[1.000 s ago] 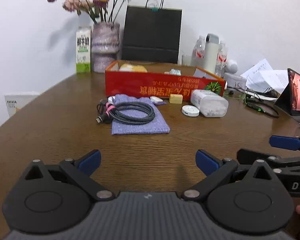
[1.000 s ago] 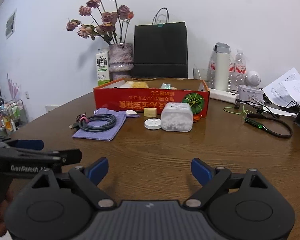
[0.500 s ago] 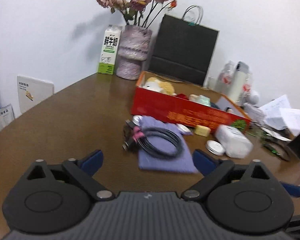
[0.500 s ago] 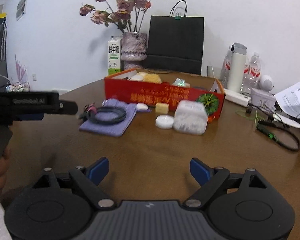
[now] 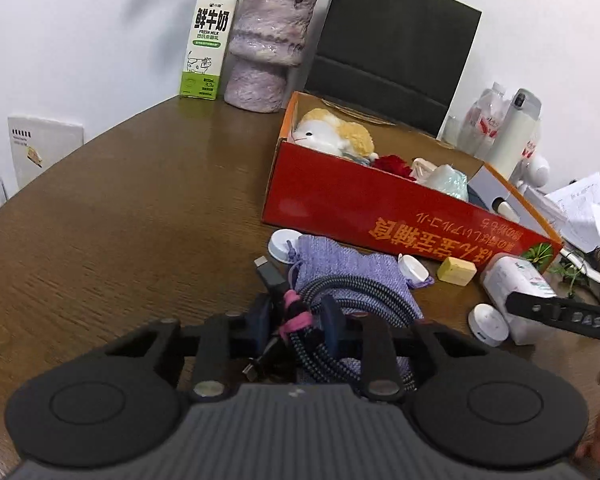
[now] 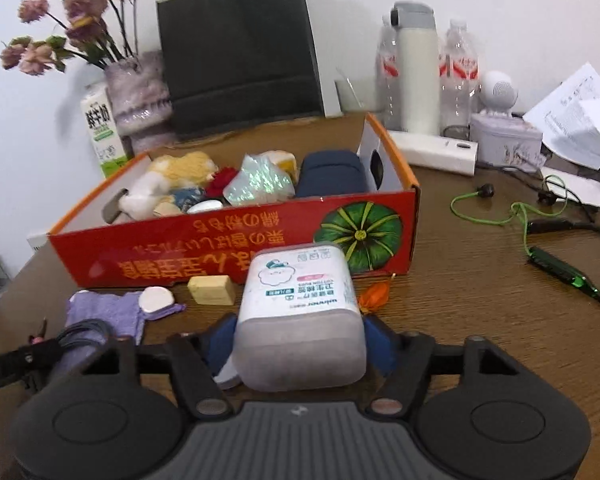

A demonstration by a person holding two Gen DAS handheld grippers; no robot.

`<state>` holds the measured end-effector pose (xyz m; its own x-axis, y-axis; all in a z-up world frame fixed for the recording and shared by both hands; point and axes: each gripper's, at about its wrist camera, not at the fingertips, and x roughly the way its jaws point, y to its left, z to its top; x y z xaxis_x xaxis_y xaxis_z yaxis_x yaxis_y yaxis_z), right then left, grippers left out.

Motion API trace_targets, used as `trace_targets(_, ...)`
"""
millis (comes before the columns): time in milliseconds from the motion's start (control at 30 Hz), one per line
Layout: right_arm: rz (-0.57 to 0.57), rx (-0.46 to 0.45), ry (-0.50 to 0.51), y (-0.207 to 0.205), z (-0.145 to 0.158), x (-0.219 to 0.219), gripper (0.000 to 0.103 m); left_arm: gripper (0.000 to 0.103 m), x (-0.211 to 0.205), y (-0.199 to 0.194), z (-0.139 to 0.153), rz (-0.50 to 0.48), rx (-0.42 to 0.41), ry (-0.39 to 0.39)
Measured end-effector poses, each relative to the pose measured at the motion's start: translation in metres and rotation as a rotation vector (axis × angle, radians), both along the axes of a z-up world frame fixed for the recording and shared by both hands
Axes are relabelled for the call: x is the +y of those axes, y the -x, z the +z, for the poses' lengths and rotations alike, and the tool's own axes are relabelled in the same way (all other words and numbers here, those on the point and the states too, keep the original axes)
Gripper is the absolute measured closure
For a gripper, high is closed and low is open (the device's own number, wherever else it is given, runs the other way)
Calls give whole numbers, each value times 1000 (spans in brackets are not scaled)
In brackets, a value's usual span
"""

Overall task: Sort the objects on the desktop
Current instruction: 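Grasp the black cable with the left tool while the right tool grasps the white cotton-ball jar, then carry cable and cotton-ball jar into the box and release both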

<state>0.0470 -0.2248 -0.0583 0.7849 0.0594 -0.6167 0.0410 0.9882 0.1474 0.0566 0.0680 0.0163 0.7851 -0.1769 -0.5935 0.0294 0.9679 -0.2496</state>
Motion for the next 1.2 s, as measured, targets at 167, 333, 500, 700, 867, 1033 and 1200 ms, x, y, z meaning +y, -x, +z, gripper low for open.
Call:
trace_targets(167, 23, -41, -35, 24, 10, -4, 38, 85, 12, 22, 17, -4, -117, 70)
trace_targets(333, 61, -96, -117, 75, 39, -16, 38, 90, 20, 60, 52, -25, -230, 145)
trace_targets(500, 128, -67, -142, 129, 38, -12, 38, 90, 12, 96, 65, -50, -260, 178)
trace_targets(700, 152, -47, -165, 175, 31, -5, 38, 90, -9, 131, 66, -140, -246, 156)
trace_targets(867, 146, -86, -170, 192, 42, -9, 38, 90, -17, 148, 73, -165, -253, 149)
trace_targets(1033, 152, -117, -201, 193, 52, -16, 38, 90, -15, 147, 85, -158, -260, 150)
trace_targets(1200, 137, -102, -283, 157, 65, -36, 38, 90, -14, 115, 116, -188, -267, 118)
